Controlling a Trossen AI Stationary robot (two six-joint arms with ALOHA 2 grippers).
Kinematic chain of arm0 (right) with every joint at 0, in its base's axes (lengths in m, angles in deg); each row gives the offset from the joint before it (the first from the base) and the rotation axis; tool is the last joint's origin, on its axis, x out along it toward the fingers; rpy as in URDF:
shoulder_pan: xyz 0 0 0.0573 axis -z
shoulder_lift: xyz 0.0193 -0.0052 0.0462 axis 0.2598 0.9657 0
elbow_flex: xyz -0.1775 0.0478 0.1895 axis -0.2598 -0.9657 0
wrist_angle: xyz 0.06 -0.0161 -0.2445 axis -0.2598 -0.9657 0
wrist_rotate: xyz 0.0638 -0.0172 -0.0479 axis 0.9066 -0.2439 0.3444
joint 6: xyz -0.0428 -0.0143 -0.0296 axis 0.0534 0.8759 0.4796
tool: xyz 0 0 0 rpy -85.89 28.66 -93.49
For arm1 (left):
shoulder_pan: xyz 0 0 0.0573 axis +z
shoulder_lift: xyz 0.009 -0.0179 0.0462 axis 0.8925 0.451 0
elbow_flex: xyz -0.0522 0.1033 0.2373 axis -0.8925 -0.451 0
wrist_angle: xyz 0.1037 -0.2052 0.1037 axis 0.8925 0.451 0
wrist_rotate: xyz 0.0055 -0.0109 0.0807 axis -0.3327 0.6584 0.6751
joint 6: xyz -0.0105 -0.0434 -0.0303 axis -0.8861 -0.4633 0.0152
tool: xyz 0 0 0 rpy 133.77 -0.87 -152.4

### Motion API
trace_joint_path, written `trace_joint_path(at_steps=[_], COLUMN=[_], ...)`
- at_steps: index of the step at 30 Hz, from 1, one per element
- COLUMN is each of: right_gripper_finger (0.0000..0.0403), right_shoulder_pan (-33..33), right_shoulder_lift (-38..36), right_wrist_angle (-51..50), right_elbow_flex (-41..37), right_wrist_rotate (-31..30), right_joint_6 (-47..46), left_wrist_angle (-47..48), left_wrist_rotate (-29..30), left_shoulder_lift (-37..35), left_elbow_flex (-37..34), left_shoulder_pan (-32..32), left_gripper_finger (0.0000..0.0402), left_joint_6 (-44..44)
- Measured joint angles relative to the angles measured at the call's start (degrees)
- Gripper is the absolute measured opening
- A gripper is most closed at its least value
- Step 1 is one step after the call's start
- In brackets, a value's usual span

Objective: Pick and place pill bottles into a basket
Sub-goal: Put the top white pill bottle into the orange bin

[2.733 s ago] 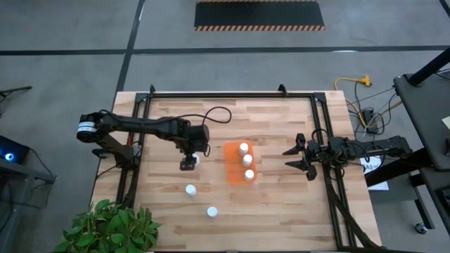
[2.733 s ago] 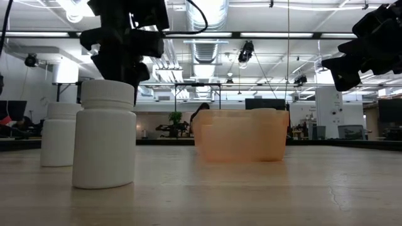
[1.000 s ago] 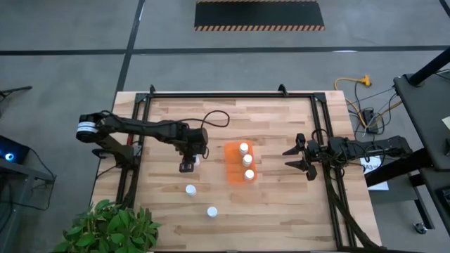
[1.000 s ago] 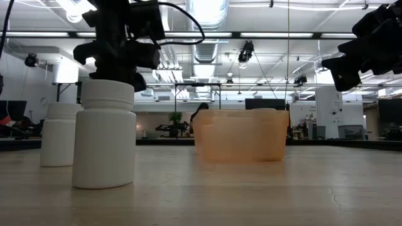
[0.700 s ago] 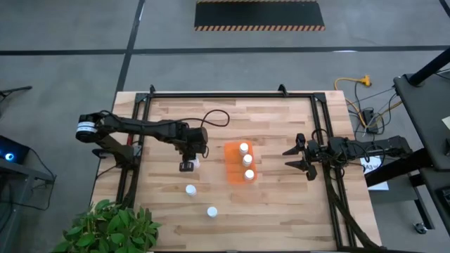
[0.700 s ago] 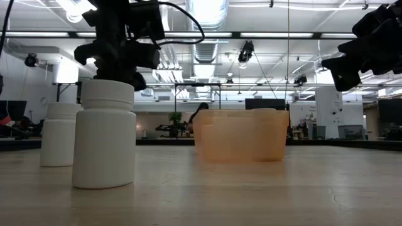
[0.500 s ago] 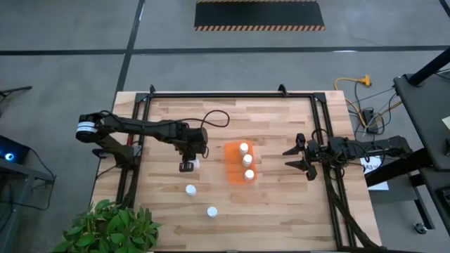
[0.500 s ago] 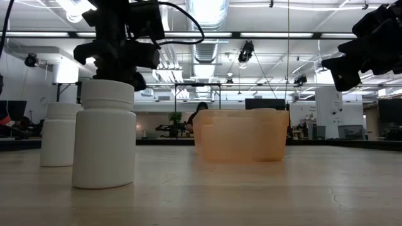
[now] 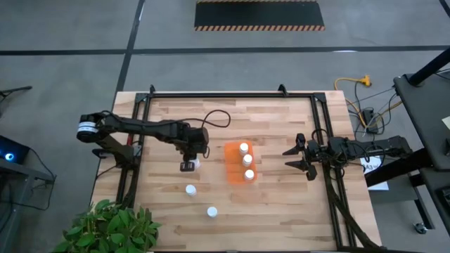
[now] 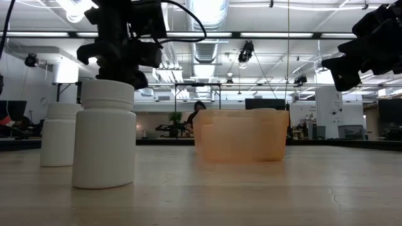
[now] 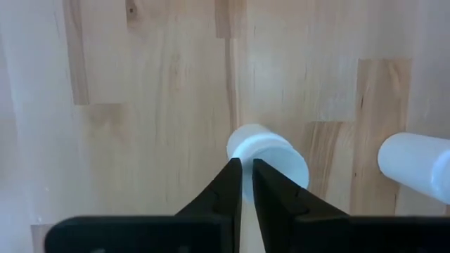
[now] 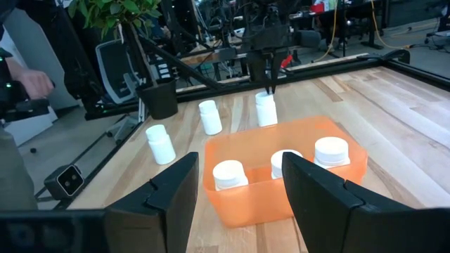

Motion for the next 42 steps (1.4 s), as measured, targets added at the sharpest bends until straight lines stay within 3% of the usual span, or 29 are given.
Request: trace_joint_path(at_steps=[14, 21, 26, 36, 42], right_gripper_finger=[0.0194, 0.0194, 0.0194, 0.0194, 0.0194], right_shoulder_pan=[0.0, 0.0, 0.0, 0.0, 0.0], right_shoulder_lift=[0.0, 0.0, 0.0, 0.0, 0.0], right_wrist_angle=[0.0, 0.0, 0.0, 0.0, 0.0], right_elbow_flex=[0.0, 0.0, 0.0, 0.0, 0.0], right_wrist_rotate=[0.0, 0.0, 0.0, 0.0, 0.0], right_joint_6=[0.0, 0.0, 0.0, 0.0, 0.0], left_wrist_angle=[5.6, 5.5, 5.6, 5.5, 5.5], left_wrist_rotate=[-0.3, -7.3, -7.7, -6.8, -4.4], left_shoulder_lift=[0.0, 0.0, 0.0, -0.1, -0.1], left_elbow_flex=[4.5, 4.4, 4.1, 6.1, 5.8], left_shoulder_pan=[0.0, 0.0, -0.1, -0.1, -0.1], left_gripper_finger=[0.0017, 0.0031, 0.0080, 0.0217, 0.0254], left_joint_6=[-3.0, -4.2, -4.4, -7.8, -9.5])
